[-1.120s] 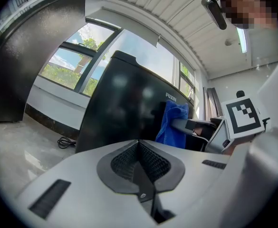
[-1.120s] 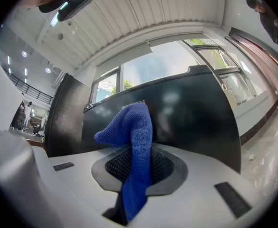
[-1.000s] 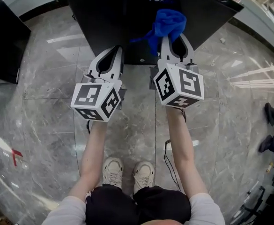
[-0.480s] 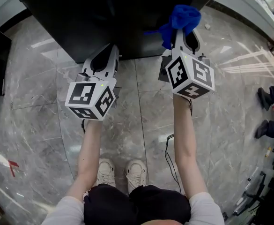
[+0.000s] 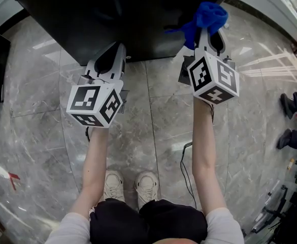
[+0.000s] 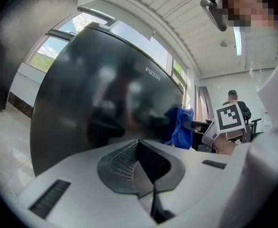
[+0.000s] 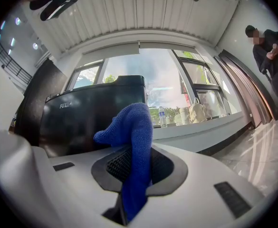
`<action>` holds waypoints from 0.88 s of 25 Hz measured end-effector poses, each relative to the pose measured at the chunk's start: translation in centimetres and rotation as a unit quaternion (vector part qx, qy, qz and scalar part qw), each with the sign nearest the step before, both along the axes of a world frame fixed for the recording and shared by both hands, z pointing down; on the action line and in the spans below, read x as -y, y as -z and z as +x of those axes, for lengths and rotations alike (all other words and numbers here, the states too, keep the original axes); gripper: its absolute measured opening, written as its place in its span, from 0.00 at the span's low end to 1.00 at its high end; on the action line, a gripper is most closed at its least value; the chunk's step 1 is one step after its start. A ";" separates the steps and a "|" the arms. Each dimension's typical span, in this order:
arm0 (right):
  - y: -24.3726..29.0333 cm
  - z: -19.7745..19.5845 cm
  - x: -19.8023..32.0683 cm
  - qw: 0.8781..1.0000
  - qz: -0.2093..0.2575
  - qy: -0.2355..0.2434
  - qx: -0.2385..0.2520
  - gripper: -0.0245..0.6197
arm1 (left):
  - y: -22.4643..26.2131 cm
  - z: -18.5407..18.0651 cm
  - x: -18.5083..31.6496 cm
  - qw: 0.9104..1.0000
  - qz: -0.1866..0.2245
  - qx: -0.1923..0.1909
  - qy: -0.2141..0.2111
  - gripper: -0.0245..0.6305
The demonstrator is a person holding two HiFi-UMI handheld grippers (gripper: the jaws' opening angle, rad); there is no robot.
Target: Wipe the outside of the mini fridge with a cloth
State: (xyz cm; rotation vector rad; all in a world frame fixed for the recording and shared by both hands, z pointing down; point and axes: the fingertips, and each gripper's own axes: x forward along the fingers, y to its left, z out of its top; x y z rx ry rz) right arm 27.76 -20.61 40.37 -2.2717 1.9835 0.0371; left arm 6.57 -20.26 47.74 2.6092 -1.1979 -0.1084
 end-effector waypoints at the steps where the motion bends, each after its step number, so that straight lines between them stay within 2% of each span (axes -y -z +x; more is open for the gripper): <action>1: 0.0 0.2 0.0 1.000 0.000 -0.002 0.002 0.16 | 0.0 -0.3 0.1 1.000 0.000 -0.001 0.003 0.04; 13: -0.2 2.2 0.0 0.999 -0.003 -0.032 -0.004 0.16 | -0.5 -1.0 0.3 1.000 -0.004 0.007 0.010 0.04; 22: 0.0 4.7 0.5 0.998 0.003 -0.054 0.040 0.16 | -0.6 -2.3 0.8 1.000 -0.007 -0.003 0.028 0.04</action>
